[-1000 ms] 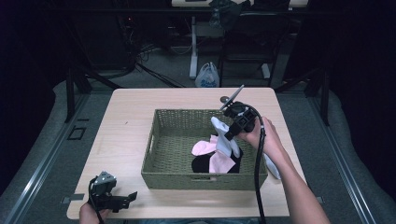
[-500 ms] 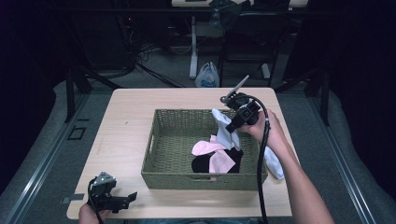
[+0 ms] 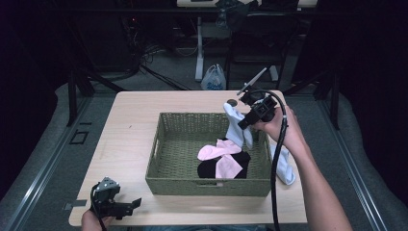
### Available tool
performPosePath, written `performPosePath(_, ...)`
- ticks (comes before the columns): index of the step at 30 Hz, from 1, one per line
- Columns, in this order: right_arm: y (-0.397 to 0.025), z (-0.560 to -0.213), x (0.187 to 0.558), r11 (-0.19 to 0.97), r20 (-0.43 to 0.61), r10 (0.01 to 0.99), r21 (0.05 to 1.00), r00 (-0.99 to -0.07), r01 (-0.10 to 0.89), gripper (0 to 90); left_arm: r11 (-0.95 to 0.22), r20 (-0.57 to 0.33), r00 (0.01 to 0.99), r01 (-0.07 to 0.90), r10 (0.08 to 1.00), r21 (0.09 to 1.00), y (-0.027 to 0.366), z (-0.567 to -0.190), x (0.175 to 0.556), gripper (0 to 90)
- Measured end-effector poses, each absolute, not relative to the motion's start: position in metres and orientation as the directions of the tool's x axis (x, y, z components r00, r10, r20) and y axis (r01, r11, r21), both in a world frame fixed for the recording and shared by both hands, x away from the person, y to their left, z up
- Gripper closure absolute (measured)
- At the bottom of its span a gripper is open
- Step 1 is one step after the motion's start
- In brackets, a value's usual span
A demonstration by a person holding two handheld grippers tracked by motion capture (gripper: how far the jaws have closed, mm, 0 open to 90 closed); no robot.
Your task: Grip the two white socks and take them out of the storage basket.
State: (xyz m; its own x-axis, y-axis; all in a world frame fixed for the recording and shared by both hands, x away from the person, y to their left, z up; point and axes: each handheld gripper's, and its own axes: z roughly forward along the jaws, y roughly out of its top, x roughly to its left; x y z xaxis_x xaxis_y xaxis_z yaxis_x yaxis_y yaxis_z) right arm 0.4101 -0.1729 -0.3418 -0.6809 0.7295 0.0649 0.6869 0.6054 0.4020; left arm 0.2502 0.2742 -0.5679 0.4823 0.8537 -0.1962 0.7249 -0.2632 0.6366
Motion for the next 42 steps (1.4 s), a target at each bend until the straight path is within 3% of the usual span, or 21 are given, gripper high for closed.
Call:
performPosePath(24,-0.252,-0.307,0.392,0.501,0.028,0.818,0.458,-0.575,0.734,81.2,-0.262,-0.197,0.483,0.724,0.853,0.638,0.274,-0.568,0.251,0.2)
performPosePath(36,-0.296,-0.316,0.382,0.421,0.023,0.876,0.455,-0.482,0.785,81.3,-0.263,-0.194,0.485,0.72,0.853,0.642,0.271,-0.568,0.251,0.2)
performPosePath(42,-0.312,-0.34,0.378,0.385,0.017,0.899,0.445,-0.437,0.809,81.0,-0.267,-0.193,0.487,0.721,0.852,0.639,0.273,-0.568,0.251,0.2)
